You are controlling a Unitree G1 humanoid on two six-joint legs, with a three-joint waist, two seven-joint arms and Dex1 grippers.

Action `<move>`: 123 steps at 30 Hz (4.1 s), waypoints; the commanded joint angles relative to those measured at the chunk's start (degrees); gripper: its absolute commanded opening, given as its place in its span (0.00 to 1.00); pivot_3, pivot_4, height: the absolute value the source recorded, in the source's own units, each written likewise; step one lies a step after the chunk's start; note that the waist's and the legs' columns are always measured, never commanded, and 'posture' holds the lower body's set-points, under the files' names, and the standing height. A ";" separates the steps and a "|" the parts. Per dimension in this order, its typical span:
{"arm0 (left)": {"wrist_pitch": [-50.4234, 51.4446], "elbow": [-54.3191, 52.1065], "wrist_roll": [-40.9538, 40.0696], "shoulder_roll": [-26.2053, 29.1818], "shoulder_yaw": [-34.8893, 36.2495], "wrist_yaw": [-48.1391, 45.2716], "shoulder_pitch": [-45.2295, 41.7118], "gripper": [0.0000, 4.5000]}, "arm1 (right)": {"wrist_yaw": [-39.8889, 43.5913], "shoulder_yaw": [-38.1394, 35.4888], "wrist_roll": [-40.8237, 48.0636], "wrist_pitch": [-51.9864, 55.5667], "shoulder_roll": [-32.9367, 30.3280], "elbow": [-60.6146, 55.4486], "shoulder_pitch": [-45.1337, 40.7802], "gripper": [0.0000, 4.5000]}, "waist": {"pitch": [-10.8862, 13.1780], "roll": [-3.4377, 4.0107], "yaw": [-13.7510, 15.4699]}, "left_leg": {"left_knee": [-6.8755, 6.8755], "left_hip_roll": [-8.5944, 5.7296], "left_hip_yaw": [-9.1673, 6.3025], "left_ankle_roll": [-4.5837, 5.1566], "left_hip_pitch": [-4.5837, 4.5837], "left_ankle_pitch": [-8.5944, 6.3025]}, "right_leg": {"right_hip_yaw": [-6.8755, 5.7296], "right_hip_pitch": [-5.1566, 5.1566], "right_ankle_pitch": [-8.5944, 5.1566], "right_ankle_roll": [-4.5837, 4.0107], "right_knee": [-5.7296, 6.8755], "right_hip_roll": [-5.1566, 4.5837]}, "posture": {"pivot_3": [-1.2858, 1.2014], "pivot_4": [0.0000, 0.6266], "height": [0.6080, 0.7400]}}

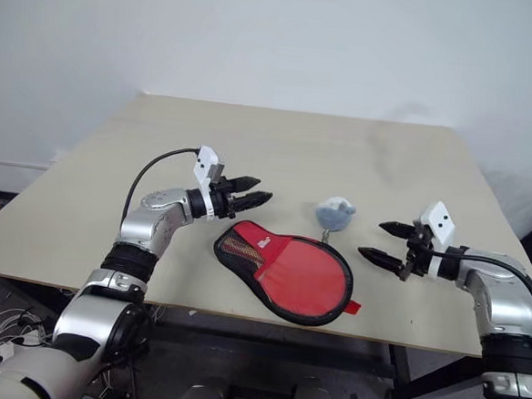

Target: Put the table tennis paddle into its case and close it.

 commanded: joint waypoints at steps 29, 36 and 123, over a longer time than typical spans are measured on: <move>-1.02 -1.66 7.59 -3.72 -15.24 -18.49 -3.03 0.02 | -20.55 -3.51 0.53 -2.12 11.91 -4.59 -3.30 1.00 | 0.00 0.11 -0.12 | -0.05 -0.01 -0.04 0.02 0.01 0.00 | 0.02 0.00 0.00 0.00 0.01 0.00 | 0.52 0.00 1.00; -2.96 3.51 10.25 -5.76 -16.13 -16.20 -4.91 0.02 | -22.78 -3.97 1.41 -0.39 12.67 -7.93 -1.55 1.00 | 0.01 0.12 -0.14 | -0.05 -0.01 -0.03 0.02 0.00 0.00 | 0.02 -0.01 0.00 0.00 0.00 0.00 | 0.52 0.00 1.00; -4.09 10.11 17.18 -8.81 -18.33 -11.70 -3.27 0.00 | -27.77 5.39 -12.47 7.49 15.28 7.17 -12.42 0.05 | -0.06 0.26 -0.23 | -0.15 -0.03 -0.10 0.03 0.06 0.01 | 0.01 0.00 0.01 0.00 0.02 0.00 | 0.52 0.00 1.00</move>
